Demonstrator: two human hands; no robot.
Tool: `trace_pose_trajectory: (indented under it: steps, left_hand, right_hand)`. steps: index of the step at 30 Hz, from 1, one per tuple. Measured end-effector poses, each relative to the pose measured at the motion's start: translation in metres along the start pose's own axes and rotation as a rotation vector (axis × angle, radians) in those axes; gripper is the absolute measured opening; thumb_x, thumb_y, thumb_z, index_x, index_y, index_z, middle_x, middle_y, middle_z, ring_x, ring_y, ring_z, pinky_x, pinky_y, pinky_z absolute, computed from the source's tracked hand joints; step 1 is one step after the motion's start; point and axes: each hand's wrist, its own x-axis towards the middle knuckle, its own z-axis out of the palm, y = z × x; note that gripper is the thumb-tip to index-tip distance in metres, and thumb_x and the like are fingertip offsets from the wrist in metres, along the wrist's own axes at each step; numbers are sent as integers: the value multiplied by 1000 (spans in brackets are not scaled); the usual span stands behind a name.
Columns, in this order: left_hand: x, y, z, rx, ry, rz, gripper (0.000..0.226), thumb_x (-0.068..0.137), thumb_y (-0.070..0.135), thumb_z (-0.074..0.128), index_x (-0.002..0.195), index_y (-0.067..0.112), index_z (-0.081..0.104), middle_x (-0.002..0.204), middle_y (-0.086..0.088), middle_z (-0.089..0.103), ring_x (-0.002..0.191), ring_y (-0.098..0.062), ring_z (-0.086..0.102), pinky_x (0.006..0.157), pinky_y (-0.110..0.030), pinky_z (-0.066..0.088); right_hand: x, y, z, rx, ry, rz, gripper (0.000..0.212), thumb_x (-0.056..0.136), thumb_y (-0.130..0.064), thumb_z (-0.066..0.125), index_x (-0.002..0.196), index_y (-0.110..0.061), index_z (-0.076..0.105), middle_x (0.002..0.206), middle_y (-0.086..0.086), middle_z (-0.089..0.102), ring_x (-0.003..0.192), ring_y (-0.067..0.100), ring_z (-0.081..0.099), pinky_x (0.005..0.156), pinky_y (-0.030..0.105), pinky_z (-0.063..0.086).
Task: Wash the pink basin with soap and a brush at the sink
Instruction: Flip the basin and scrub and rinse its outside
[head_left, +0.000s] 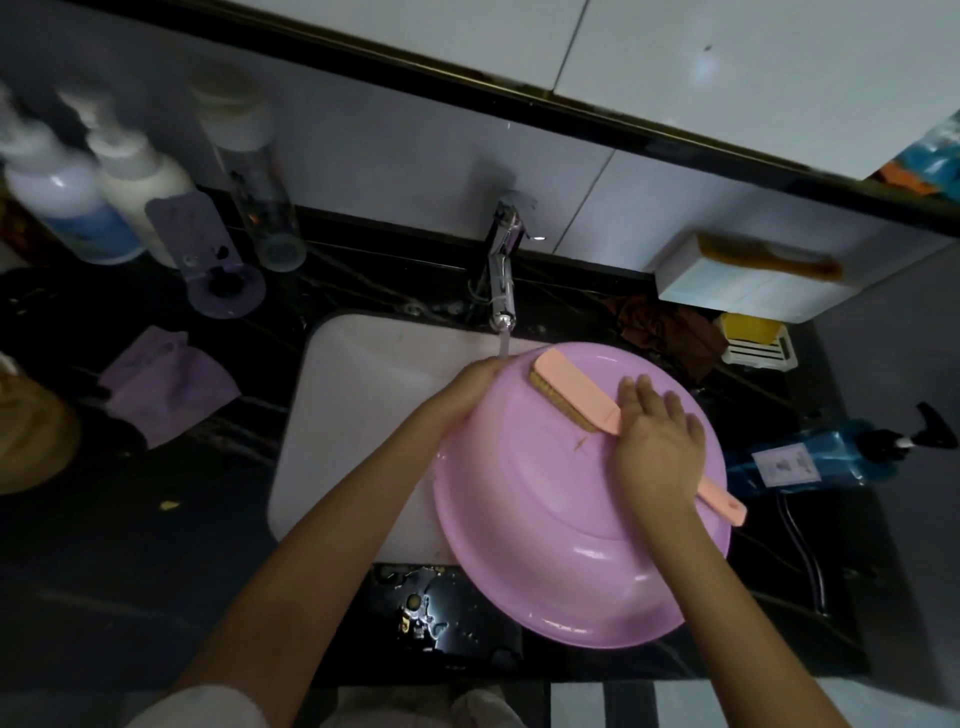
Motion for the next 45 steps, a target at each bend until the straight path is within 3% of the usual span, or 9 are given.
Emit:
trace_pose_trajectory:
  steps: [9, 13, 17, 19, 21, 24, 30, 34, 45]
  left_hand:
    - [-14, -9, -4, 65, 81, 87, 34, 99, 24, 38, 126, 14, 58, 129, -7, 58, 119, -21, 53, 105, -32, 38]
    - [-15, -18, -10, 93, 110, 13, 35, 92, 34, 48, 114, 14, 67, 115, -7, 67, 109, -21, 60, 101, -36, 44]
    - [-25, -38, -43, 180, 338, 157, 13, 87, 8, 58, 83, 9, 70, 81, -6, 68, 72, -13, 65, 74, -30, 52]
    - [-29, -49, -50, 305, 436, 121, 14, 88, 10, 56, 98, 12, 66, 96, -8, 64, 84, -20, 62, 78, -29, 50]
    - [-33, -59, -46, 336, 361, -29, 34, 93, 16, 48, 126, 16, 55, 119, -9, 58, 104, -25, 58, 86, -31, 48]
    - [-41, -70, -33, 73, 230, -108, 47, 94, 5, 36, 137, 20, 47, 126, -3, 57, 111, -24, 57, 80, -29, 50]
    - [-19, -51, -38, -80, 232, 53, 53, 83, -12, 38, 120, 16, 64, 111, -2, 66, 101, -18, 62, 78, -22, 51]
    - [2, -28, -31, -79, 141, 65, 36, 89, -6, 46, 118, 6, 64, 101, -5, 67, 80, -14, 62, 60, -14, 51]
    - [24, -26, -28, -70, 216, 81, 24, 87, 4, 54, 103, 10, 70, 103, -8, 68, 90, -17, 61, 79, -24, 48]
  right_hand:
    - [5, -12, 3, -58, -52, 93, 58, 92, -14, 40, 146, -5, 23, 146, 12, 30, 134, 38, 26, 108, 55, 26]
    - [8, -17, 0, -67, -56, 106, 56, 92, -14, 41, 145, -4, 25, 140, 13, 36, 131, 39, 30, 106, 56, 29]
    - [11, -21, -2, -85, -73, 111, 56, 92, -14, 41, 144, -4, 25, 137, 14, 36, 130, 40, 30, 105, 57, 29]
    - [10, -21, -3, -87, -76, 116, 56, 92, -15, 42, 144, -4, 25, 137, 14, 36, 130, 40, 30, 105, 57, 30]
    - [10, -20, -3, -81, -77, 121, 56, 92, -15, 43, 144, -4, 25, 137, 14, 36, 129, 39, 30, 103, 56, 31]
    - [9, -16, -5, -73, -47, 108, 55, 92, -16, 43, 143, -5, 26, 134, 14, 38, 125, 37, 35, 98, 50, 35]
    - [4, -1, -10, -51, 49, 43, 45, 93, -9, 41, 138, -8, 42, 130, 21, 46, 126, 39, 38, 96, 49, 37]
    - [7, 16, -10, -42, 23, -67, 54, 97, -13, 37, 148, -25, 26, 154, 9, 24, 142, 35, 16, 110, 47, 24]
    - [16, 2, 8, 89, 137, -2, 51, 94, -9, 35, 144, -17, 38, 151, 12, 32, 137, 42, 27, 111, 47, 21]
